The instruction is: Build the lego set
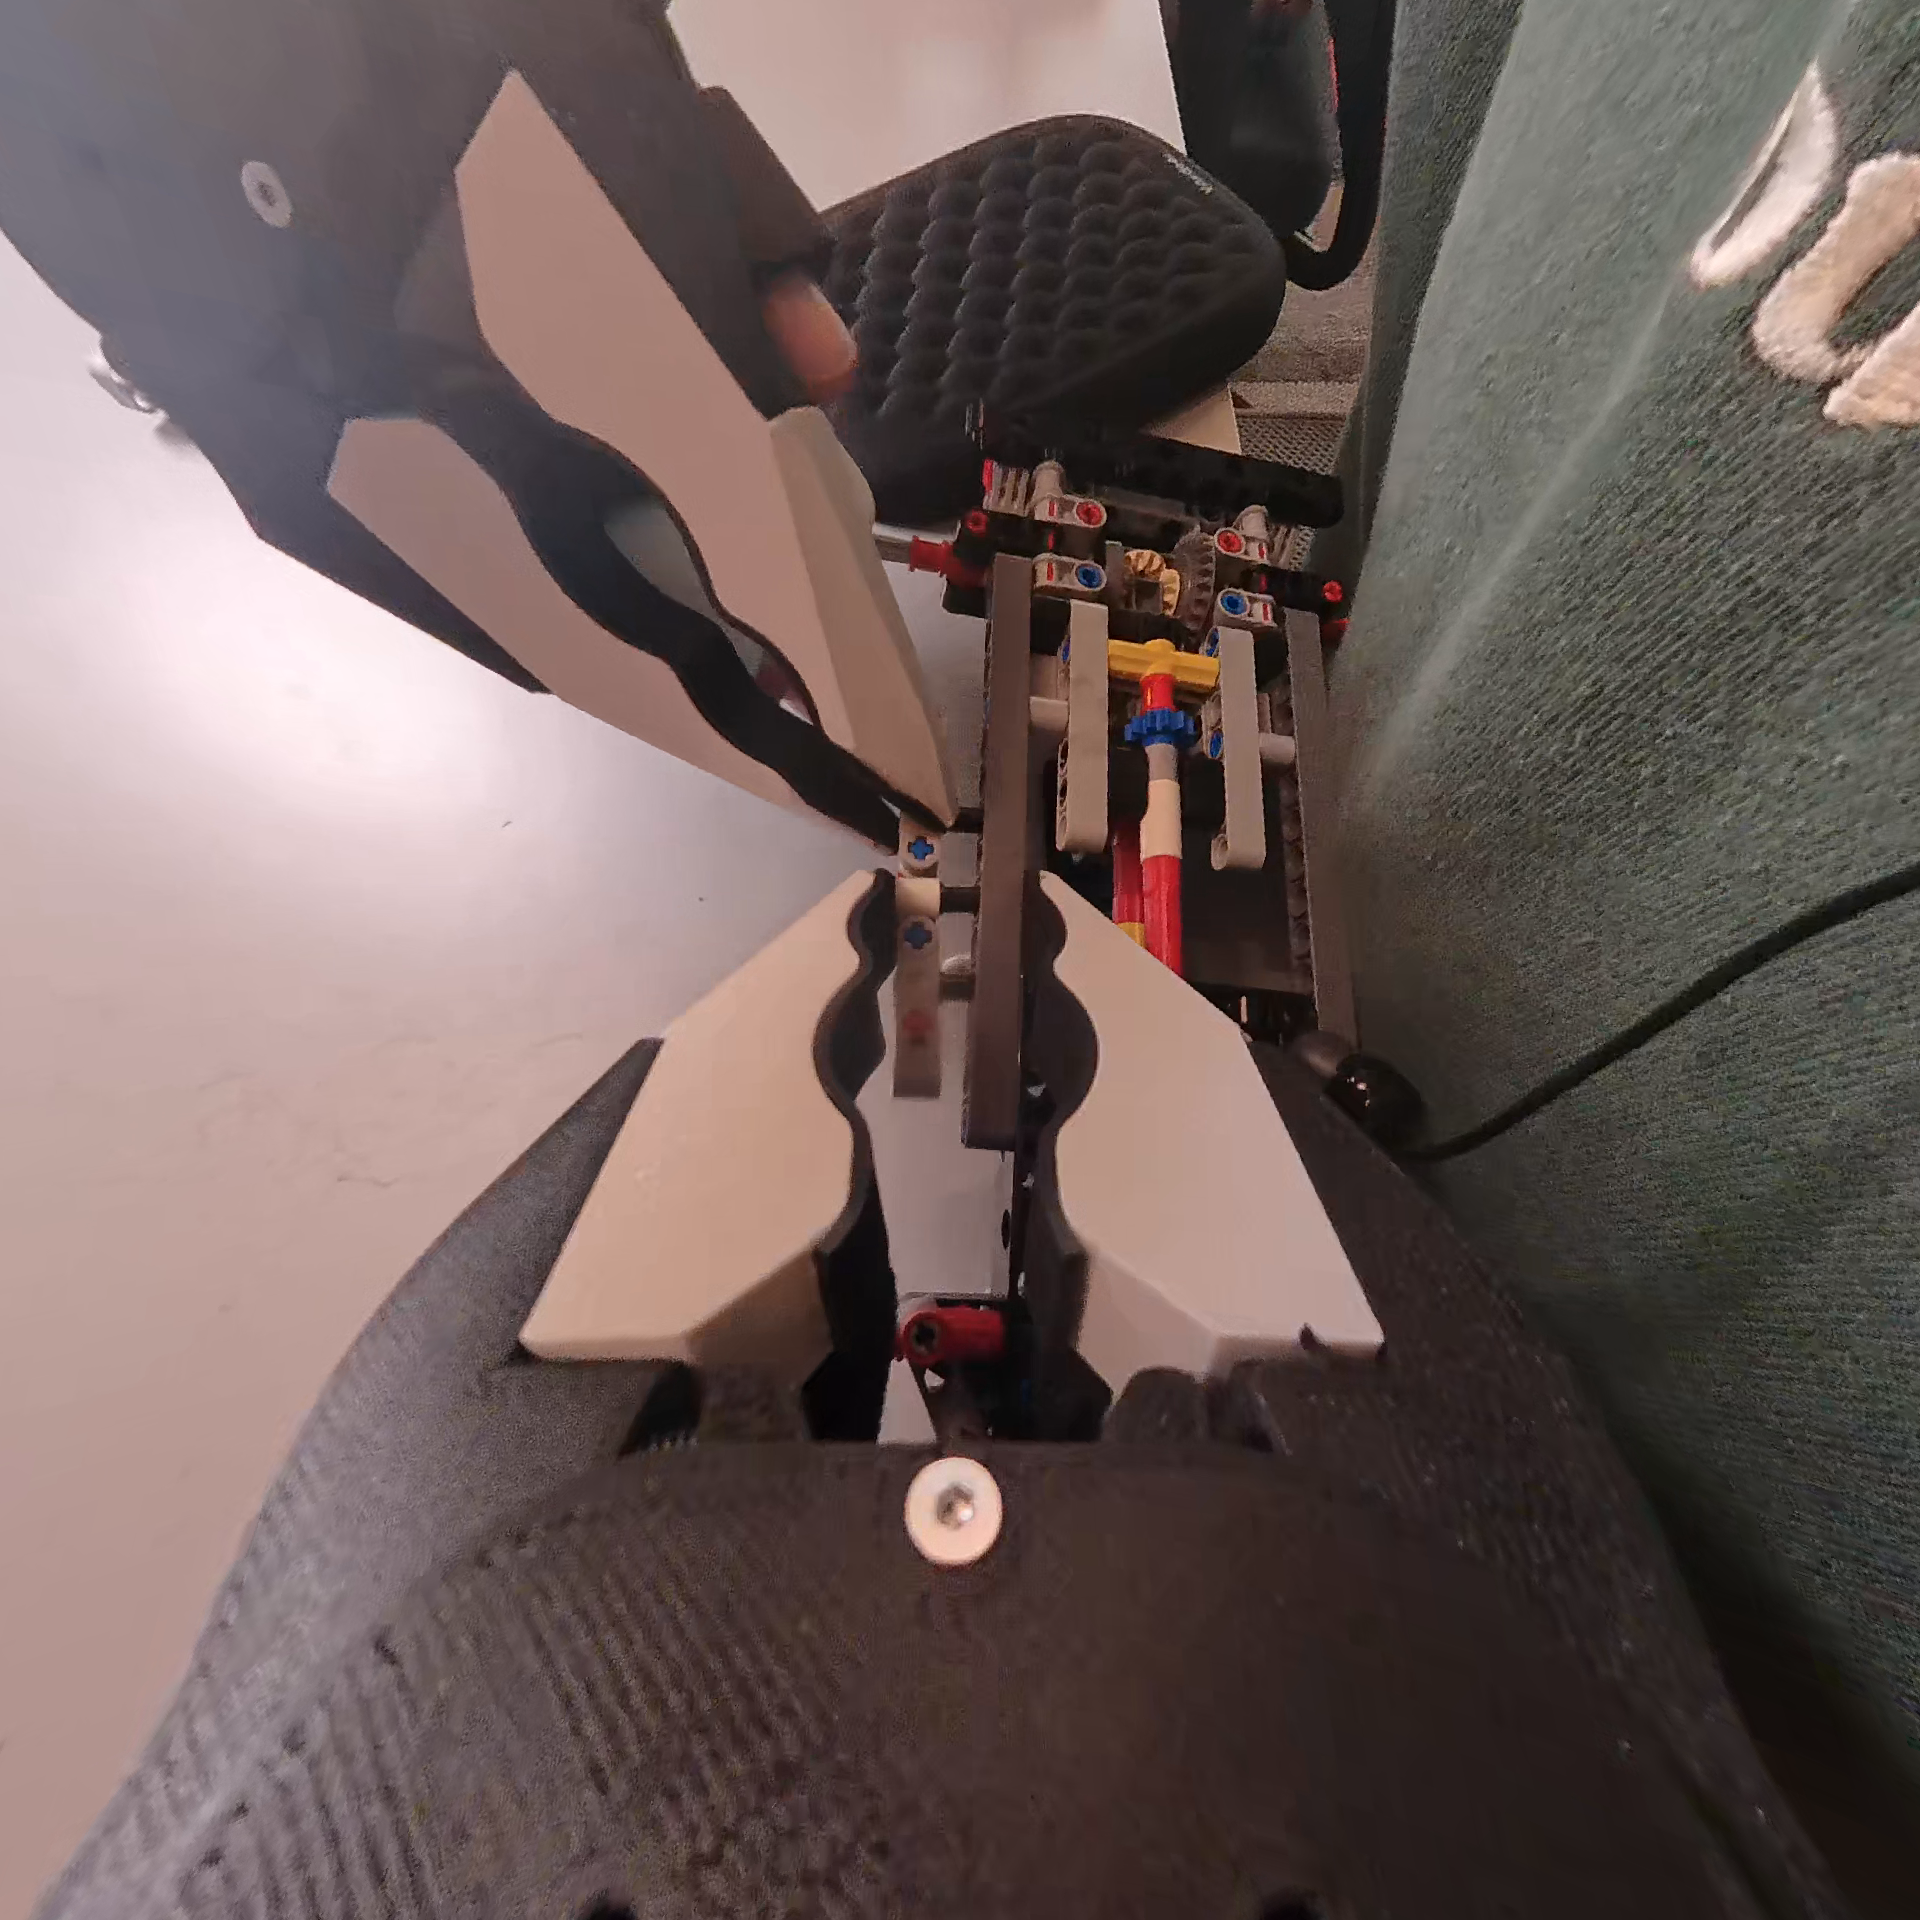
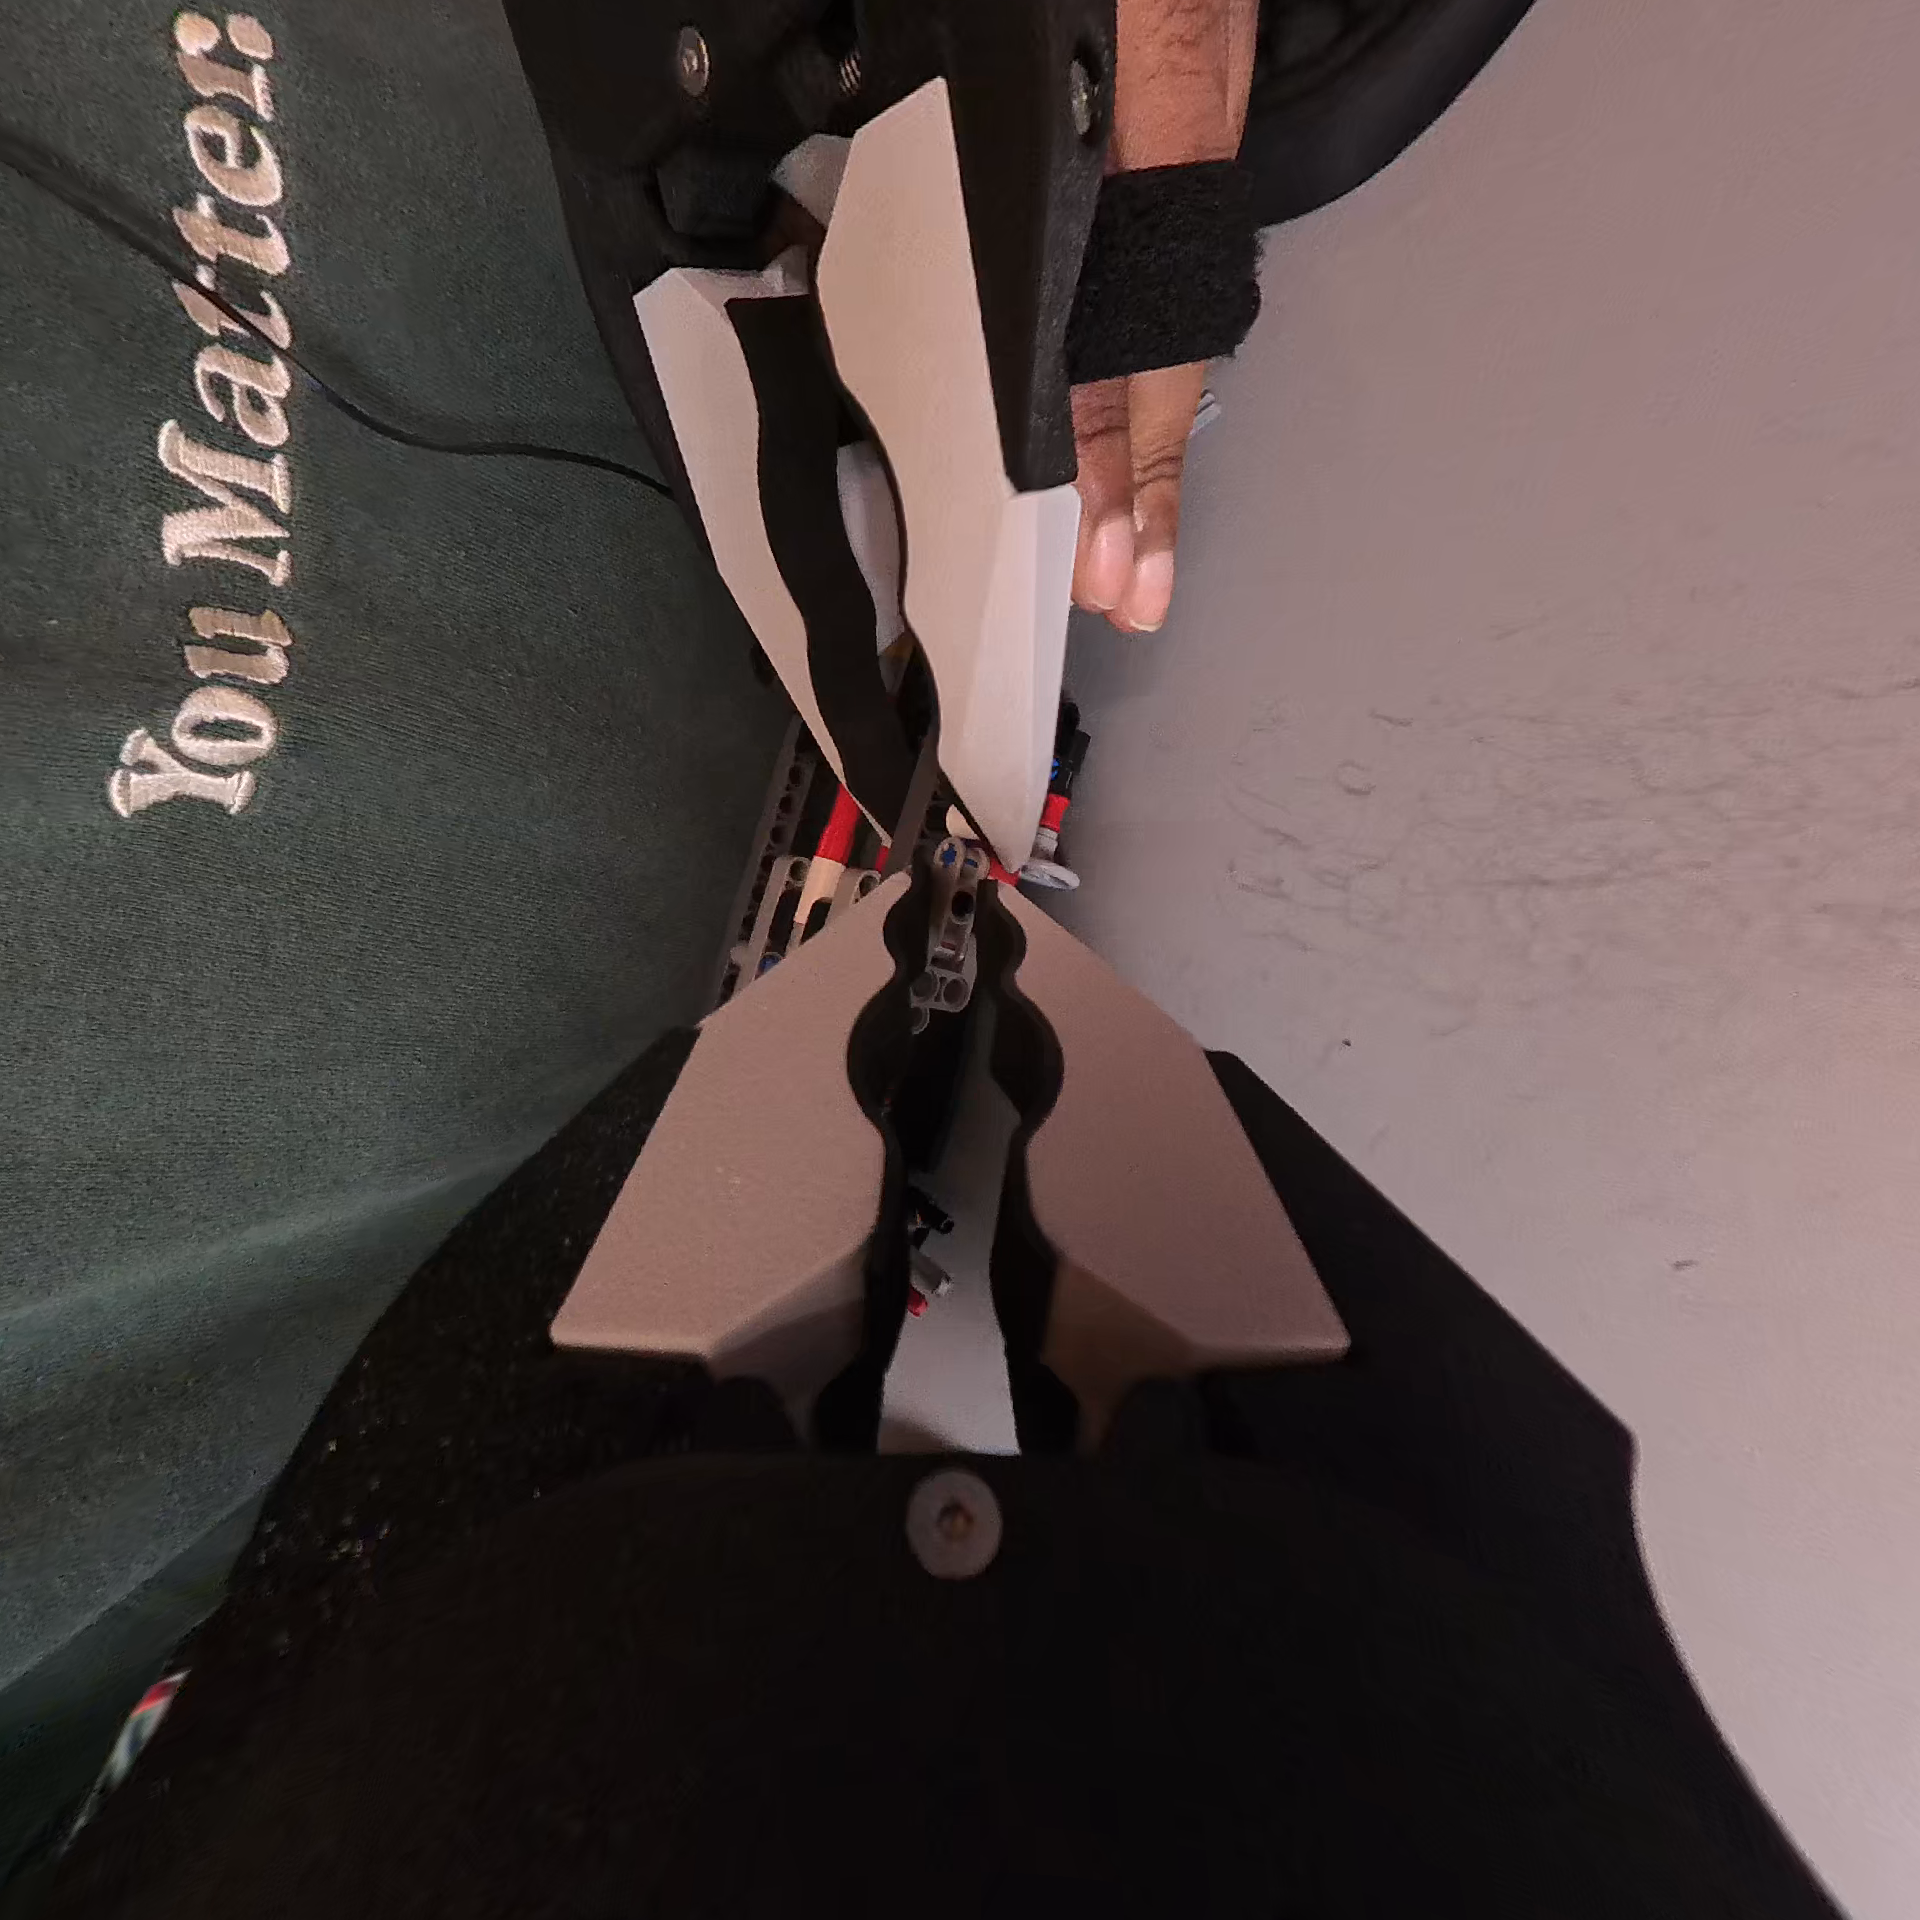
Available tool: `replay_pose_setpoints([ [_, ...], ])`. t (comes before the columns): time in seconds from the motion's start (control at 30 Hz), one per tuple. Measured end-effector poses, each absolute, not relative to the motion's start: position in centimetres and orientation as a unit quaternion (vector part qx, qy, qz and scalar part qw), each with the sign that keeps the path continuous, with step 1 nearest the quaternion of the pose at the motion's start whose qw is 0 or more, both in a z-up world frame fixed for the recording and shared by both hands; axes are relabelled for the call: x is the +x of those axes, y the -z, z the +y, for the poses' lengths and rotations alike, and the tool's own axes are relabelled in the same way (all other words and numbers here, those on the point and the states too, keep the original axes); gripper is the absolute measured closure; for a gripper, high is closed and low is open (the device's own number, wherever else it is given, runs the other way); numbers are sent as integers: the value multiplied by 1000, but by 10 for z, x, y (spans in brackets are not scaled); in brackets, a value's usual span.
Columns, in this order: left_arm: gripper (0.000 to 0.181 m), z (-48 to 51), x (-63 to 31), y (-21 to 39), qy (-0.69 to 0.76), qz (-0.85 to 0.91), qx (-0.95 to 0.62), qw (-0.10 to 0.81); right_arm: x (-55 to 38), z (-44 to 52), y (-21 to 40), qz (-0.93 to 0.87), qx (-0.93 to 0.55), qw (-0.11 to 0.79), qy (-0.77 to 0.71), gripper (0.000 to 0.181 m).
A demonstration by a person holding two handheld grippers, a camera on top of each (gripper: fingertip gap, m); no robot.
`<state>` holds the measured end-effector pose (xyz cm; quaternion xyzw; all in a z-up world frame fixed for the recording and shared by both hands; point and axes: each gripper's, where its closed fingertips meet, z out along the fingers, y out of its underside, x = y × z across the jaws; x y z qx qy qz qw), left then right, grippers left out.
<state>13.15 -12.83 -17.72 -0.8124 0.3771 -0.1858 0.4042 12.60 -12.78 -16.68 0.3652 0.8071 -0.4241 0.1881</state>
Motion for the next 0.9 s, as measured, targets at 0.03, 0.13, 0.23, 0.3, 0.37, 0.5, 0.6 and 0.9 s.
replay_pose_setpoints([
  [0.03,158,-128,132,177,185,377,-812,405,126,-127,167,812,363,178,421,174],
  [0.13,158,-128,134,176,182,382,-808,410,128,-126,168,812,364,169,424,174],
  [0.23,158,-127,135,176,176,387,-807,410,129,-125,168,824,353,148,417,174],
  [0.3,158,-127,135,176,177,389,-806,410,130,-125,169,833,345,138,410,174],
  [0.37,158,-128,136,174,177,390,-804,412,130,-125,168,834,341,135,412,174],
  [0.5,158,-131,136,172,187,378,-804,419,130,-128,165,822,356,146,420,174],
  [0.6,158,-132,136,171,186,370,-805,425,128,-129,164,823,363,141,413,174],
  [0.9,158,-136,135,164,190,357,-793,457,127,-133,157,798,412,155,412,175],
])
